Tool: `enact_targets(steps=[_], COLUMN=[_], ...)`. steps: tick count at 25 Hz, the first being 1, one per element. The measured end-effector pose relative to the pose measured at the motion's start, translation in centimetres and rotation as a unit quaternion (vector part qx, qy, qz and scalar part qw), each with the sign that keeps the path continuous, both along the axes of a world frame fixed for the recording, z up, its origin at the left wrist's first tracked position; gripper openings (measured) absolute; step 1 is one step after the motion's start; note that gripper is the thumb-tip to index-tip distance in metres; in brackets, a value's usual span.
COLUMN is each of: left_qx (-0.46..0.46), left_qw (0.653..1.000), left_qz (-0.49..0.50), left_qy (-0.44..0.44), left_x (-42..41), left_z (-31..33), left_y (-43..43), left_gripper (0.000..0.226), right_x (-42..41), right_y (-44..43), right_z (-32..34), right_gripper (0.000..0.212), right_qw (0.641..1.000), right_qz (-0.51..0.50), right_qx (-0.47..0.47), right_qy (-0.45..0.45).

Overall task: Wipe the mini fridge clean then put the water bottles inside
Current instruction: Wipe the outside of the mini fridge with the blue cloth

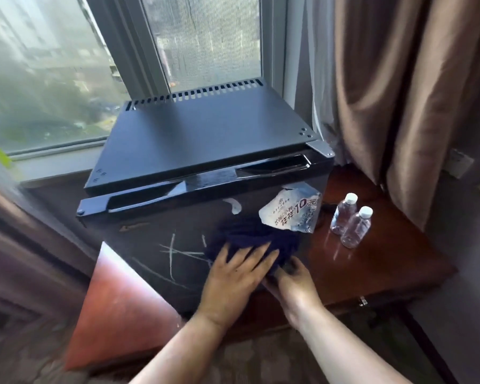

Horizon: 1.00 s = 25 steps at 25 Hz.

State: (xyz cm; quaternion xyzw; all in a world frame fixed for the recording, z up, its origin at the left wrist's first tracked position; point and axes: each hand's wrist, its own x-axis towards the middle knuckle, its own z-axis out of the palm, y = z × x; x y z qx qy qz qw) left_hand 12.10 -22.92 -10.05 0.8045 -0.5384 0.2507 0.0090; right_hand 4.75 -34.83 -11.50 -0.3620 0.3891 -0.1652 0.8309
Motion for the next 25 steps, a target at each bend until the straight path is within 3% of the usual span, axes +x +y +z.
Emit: enact_targets(steps=[5,9,12,14,16,19,21,23,25], left_qx=[0.085,0.144,0.130,0.045,-0.107,-0.353,-0.419,-0.432,-0.457], left_qw=[0.994,0.979,0.959,0.925,0.846,0.664,0.539,0.418,0.338], left_qz=[0.001,0.018,0.041,0.036,0.088,0.259,0.342,0.360,0.312], left_qy=[0.063,0.141,0.249,0.376,0.515,0.607,0.646,0.713,0.761], left_x=[-3.4,-5.0,-5.6,-5.9,-6.3,-6.1,-5.2,-4.1,-3.0], left_z=[-3.3,-5.5,-7.3,-7.7,-7.0,-5.9,-4.8,-3.0,-0.3], left_y=[-7.1,-10.1,-9.7,-8.1,-6.2,-2.9,-0.7,1.8,4.5], left_gripper=[0.063,0.069,0.076,0.073,0.061,0.034,0.042,0.058,0.053], right_x=[-3.3,-4.8,-5.3,-4.9,-4.2,-2.3,-0.9,0.4,1.7], right_y=[-7.2,-9.8,-9.6,-8.7,-7.5,-4.2,-1.2,2.2,5.2], right_z=[-2.5,-4.5,-5.8,-6.4,-6.5,-5.2,-3.7,-1.6,1.1], right_gripper=[0.054,0.030,0.026,0.028,0.025,0.011,0.003,0.007,0.014], right_qw=[0.999,0.989,0.990,0.995,0.997,0.997,0.998,0.998,0.999], right_qz=[0.012,-0.009,0.020,0.028,0.022,0.036,0.042,0.036,0.033], right_qx=[0.032,0.144,0.140,0.087,0.066,0.041,0.029,0.033,0.027], right_qy=[0.023,0.015,0.025,0.039,0.038,0.048,0.048,0.027,0.001])
